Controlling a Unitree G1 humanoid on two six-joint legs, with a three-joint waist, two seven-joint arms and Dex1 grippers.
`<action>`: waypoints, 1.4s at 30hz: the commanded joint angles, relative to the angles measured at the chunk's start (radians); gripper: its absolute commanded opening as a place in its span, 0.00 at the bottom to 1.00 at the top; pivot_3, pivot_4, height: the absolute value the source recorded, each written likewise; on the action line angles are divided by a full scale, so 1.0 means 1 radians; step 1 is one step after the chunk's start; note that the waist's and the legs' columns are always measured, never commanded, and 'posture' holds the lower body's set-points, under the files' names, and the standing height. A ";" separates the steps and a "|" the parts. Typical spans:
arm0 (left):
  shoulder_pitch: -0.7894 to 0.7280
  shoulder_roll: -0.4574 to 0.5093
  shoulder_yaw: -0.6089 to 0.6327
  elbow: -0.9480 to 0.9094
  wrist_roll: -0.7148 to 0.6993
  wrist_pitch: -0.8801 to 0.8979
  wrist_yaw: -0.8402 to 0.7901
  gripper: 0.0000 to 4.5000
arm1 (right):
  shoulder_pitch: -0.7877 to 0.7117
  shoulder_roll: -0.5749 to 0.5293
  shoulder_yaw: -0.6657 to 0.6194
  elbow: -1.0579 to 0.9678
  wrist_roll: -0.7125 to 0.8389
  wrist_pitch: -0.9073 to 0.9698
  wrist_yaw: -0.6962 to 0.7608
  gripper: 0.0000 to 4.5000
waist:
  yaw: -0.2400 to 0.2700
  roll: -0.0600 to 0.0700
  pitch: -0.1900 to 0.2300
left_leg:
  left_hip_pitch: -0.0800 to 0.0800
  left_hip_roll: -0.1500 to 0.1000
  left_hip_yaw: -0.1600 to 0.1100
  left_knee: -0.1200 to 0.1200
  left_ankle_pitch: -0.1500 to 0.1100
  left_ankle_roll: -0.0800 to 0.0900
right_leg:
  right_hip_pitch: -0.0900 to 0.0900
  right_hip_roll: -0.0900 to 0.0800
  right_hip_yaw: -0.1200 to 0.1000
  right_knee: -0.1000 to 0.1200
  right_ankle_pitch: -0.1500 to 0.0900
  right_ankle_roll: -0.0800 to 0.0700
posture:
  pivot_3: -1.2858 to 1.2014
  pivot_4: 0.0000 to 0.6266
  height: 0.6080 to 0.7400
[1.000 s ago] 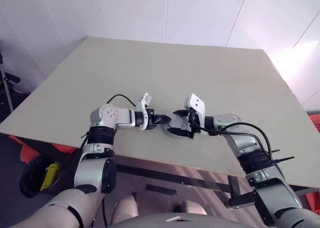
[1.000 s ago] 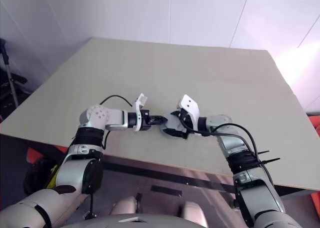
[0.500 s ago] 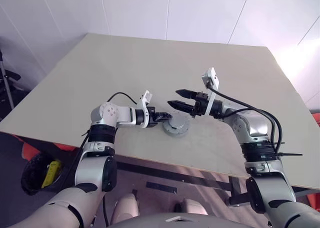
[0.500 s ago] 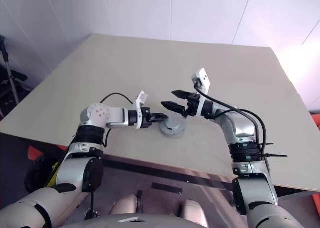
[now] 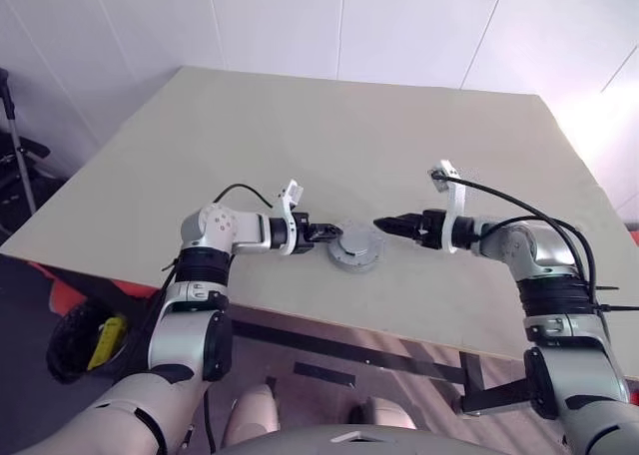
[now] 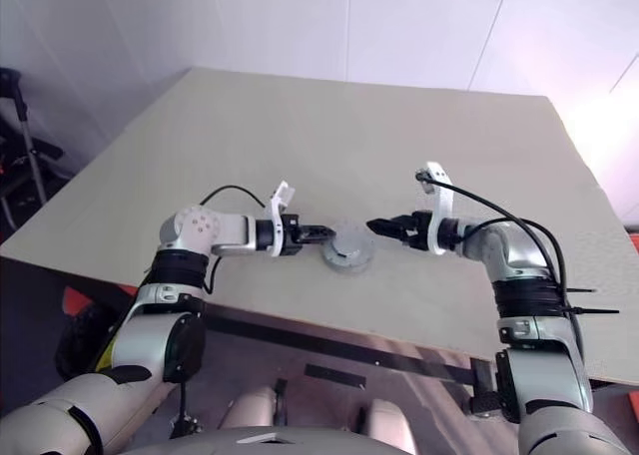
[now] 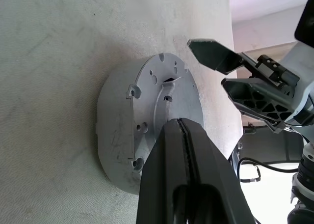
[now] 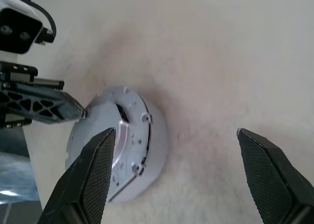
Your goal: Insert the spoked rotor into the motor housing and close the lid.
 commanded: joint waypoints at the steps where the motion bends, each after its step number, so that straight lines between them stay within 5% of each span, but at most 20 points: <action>1: 0.004 0.006 -0.015 0.006 0.023 0.005 0.010 0.00 | -0.008 -0.043 -0.047 -0.028 0.065 0.094 0.040 0.99 | 0.000 0.000 0.000 | 0.000 0.000 0.000 0.000 0.000 0.000 | 0.000 0.000 0.000 0.000 0.000 0.000 | 0.52 0.00 1.00; 16: 0.010 0.008 -0.008 0.000 0.024 0.005 0.015 0.00 | 0.082 0.062 -0.166 -0.134 0.242 0.459 -0.059 0.99 | 0.002 0.000 0.000 | 0.000 0.000 0.000 0.001 0.001 0.000 | 0.000 0.000 0.000 0.001 0.000 0.000 | 0.52 0.00 1.00; 28: 0.013 0.010 -0.003 -0.009 0.023 0.008 0.020 0.00 | 0.033 0.278 -0.250 -0.061 0.205 0.448 -0.262 0.99 | -0.010 -0.001 0.000 | 0.002 0.002 0.000 -0.001 0.004 -0.005 | 0.002 0.001 0.000 0.004 0.000 -0.001 | 0.52 0.00 1.00; 42: 0.017 0.008 0.001 -0.011 0.021 0.007 0.029 0.00 | -0.030 0.388 -0.345 -0.066 0.225 0.485 -0.376 0.99 | -0.011 -0.001 0.001 | 0.017 0.007 0.001 -0.016 0.017 -0.024 | 0.006 0.006 0.000 0.002 0.003 -0.005 | 0.52 0.00 1.00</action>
